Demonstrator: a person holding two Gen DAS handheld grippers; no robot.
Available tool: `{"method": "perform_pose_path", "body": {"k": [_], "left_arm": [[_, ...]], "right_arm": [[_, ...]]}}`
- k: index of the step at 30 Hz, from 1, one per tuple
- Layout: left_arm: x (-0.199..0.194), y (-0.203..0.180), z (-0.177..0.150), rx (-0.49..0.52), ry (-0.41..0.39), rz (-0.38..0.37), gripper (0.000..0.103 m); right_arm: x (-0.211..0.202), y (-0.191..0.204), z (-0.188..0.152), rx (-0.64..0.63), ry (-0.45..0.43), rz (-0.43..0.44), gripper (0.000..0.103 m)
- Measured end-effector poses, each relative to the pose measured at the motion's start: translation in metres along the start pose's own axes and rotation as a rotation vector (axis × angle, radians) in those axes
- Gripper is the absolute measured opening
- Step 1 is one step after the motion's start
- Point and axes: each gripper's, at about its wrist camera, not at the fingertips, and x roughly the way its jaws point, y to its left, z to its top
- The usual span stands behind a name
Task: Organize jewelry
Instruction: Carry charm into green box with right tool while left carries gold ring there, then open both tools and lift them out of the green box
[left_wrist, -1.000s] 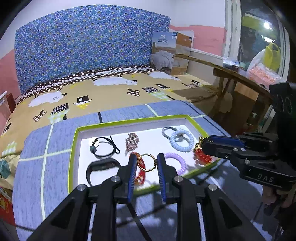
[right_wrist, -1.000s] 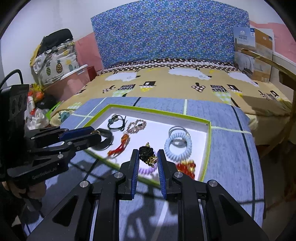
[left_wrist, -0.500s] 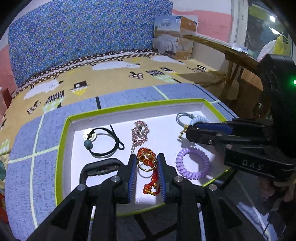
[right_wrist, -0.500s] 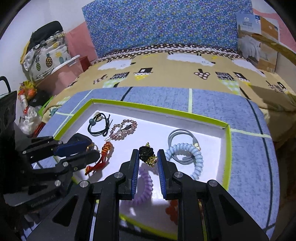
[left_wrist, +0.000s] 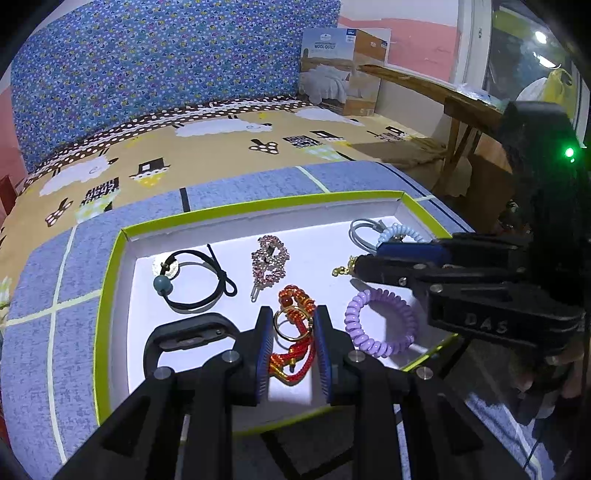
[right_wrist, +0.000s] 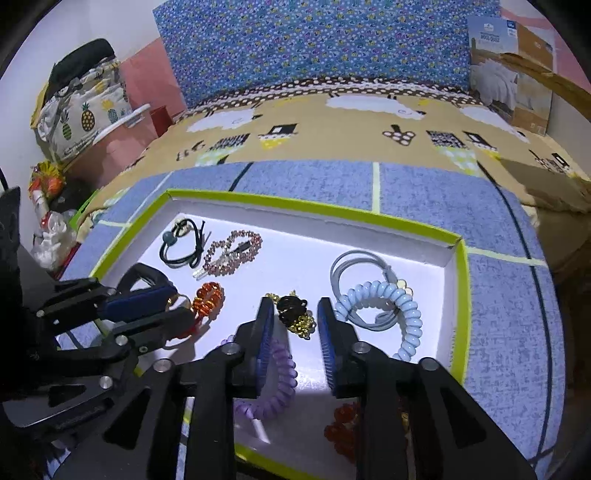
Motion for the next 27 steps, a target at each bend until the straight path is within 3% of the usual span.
{"method": "perform_pose_path", "body": {"k": [14, 17, 27], "left_arm": [[0.007, -0.012, 0.000, 0.022, 0.031, -0.015, 0.024], [0.005, -0.009, 0.000, 0.008, 0.036, -0.019, 0.028], [-0.022, -0.009, -0.012, -0.014, 0.004, -0.012, 0.031]], "right_arm": [[-0.030, 0.000, -0.010, 0.022, -0.063, 0.031, 0.029], [-0.036, -0.001, -0.015, 0.026, -0.071, 0.037, 0.029], [-0.074, 0.003, -0.033, 0.042, -0.134, 0.045, 0.029]]}}
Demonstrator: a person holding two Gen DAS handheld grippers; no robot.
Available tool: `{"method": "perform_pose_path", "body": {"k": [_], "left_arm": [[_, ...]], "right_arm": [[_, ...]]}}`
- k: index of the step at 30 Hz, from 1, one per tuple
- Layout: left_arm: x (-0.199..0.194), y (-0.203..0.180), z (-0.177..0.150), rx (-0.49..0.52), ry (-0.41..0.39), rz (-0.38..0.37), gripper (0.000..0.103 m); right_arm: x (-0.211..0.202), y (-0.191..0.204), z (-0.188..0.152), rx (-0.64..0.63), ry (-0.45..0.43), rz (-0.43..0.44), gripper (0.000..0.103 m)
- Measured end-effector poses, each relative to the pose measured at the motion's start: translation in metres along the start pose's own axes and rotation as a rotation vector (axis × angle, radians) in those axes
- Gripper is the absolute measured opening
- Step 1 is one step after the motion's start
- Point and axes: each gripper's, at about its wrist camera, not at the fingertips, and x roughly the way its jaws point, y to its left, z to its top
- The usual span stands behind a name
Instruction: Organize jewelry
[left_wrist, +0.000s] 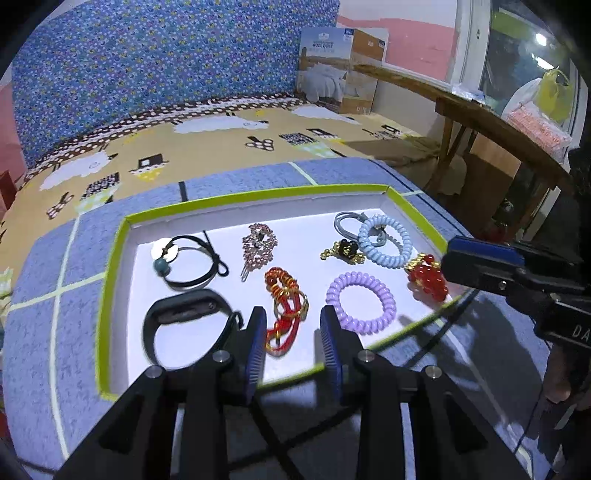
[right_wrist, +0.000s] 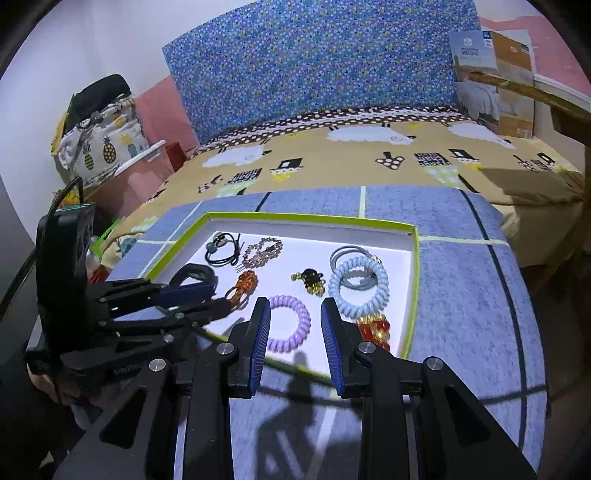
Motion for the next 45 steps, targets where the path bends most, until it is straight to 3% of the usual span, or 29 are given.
{"method": "perform_pose_path", "body": {"k": [10, 25, 33, 45], "left_arm": [[-0.061, -0.020, -0.037, -0.006, -0.070, 0.008, 0.032], [-0.123, -0.043, -0.089, -0.060, -0.136, 0.049, 0.032], [-0.141, -0.046, -0.112, -0.068, -0.174, 0.112, 0.032], [-0.145, -0.044, -0.134, -0.083, -0.171, 0.165, 0.032]], "right_arm": [[-0.047, 0.018, -0.036, 0.000, -0.036, -0.025, 0.029], [-0.099, 0.053, -0.086, -0.036, -0.056, -0.074, 0.030], [-0.113, 0.067, -0.110, -0.048, -0.063, -0.090, 0.030], [-0.118, 0.076, -0.127, -0.066, -0.080, -0.103, 0.030]]}}
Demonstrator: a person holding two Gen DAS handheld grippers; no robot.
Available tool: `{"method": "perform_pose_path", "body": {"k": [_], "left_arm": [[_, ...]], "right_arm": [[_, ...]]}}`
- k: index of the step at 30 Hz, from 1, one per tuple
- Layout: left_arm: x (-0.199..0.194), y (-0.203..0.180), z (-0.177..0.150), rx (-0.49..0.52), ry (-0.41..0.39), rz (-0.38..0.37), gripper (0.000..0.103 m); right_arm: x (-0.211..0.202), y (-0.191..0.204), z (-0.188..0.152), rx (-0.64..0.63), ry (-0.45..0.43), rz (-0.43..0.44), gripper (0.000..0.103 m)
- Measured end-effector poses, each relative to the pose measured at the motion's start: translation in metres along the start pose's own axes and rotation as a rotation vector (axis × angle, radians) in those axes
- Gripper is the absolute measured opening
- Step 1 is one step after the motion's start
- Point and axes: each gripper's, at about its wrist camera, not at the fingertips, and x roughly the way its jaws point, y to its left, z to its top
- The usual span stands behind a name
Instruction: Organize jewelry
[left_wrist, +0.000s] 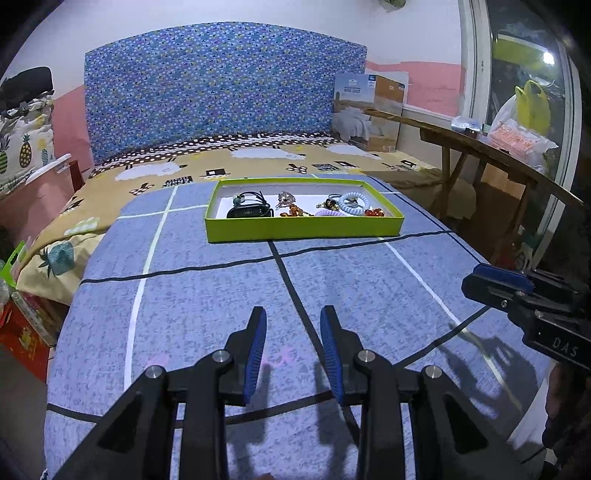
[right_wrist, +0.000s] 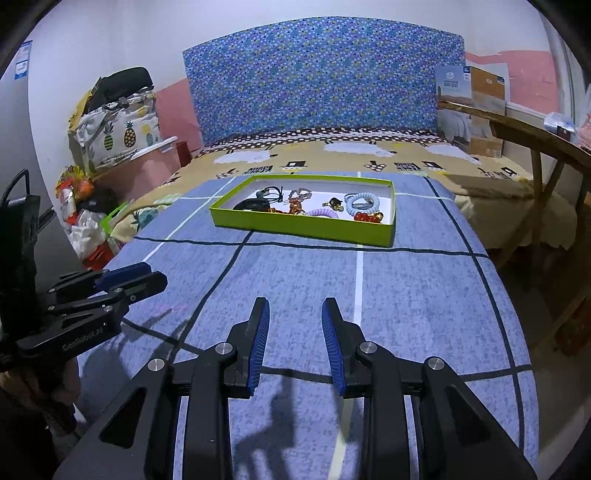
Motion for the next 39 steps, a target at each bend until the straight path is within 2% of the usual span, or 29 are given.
{"method": "perform_pose_path", "body": {"k": [7, 39], "left_arm": [[-0.0052, -0.0003, -0.0045, -0.001, -0.022, 0.006, 0.032], [-0.0049, -0.0048, -0.0061, 0.008, -0.019, 0.014, 0.032]], "right_arm": [[-0.0052, 0.0073, -0.0053, -0.023, -0.019, -0.016, 0.030], [-0.0009, 0.0101, -0.0081, -0.022, 0.012, -0.002, 0.031]]}}
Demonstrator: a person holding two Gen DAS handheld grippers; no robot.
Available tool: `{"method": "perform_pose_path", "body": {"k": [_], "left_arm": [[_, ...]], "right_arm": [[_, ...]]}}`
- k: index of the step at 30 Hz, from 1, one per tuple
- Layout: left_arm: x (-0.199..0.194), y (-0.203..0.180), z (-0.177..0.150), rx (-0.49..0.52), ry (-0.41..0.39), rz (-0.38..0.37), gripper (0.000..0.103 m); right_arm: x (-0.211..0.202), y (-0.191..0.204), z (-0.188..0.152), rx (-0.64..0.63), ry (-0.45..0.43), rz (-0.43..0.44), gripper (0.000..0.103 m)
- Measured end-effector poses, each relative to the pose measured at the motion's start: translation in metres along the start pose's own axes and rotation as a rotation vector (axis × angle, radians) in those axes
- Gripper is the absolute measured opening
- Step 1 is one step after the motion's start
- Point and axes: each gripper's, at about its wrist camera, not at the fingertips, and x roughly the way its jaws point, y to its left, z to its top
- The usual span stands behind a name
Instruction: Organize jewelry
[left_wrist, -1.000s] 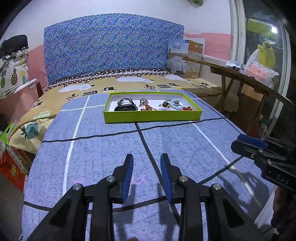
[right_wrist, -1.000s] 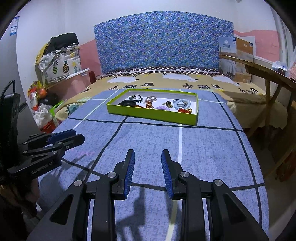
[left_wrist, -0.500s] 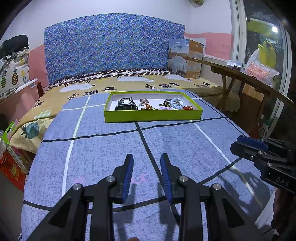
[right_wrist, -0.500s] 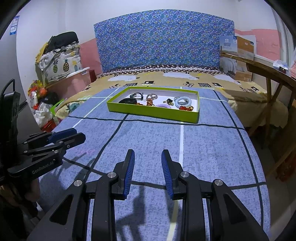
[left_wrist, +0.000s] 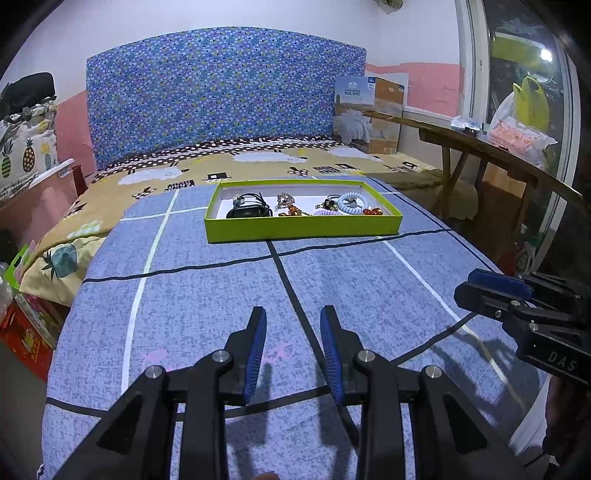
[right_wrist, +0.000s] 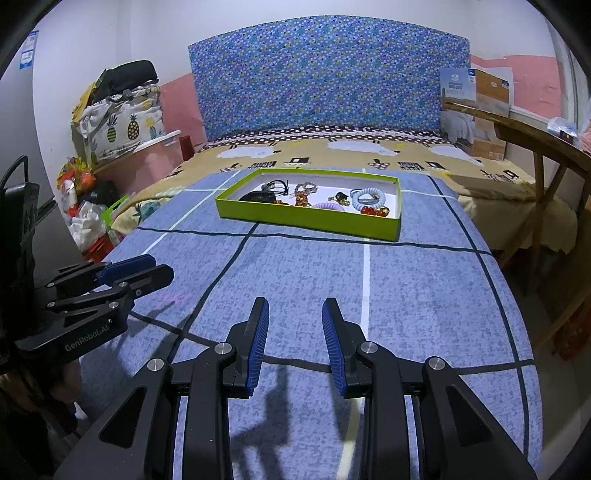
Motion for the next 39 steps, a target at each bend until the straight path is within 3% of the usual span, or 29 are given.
{"method": "perform_pose_path", "body": {"k": [39], "left_arm": [[0.0052, -0.0046, -0.0058, 0.009, 0.028, 0.001, 0.032]], "right_arm": [[0.0037, -0.0025, -0.0018, 0.004, 0.017, -0.002, 0.031]]}}
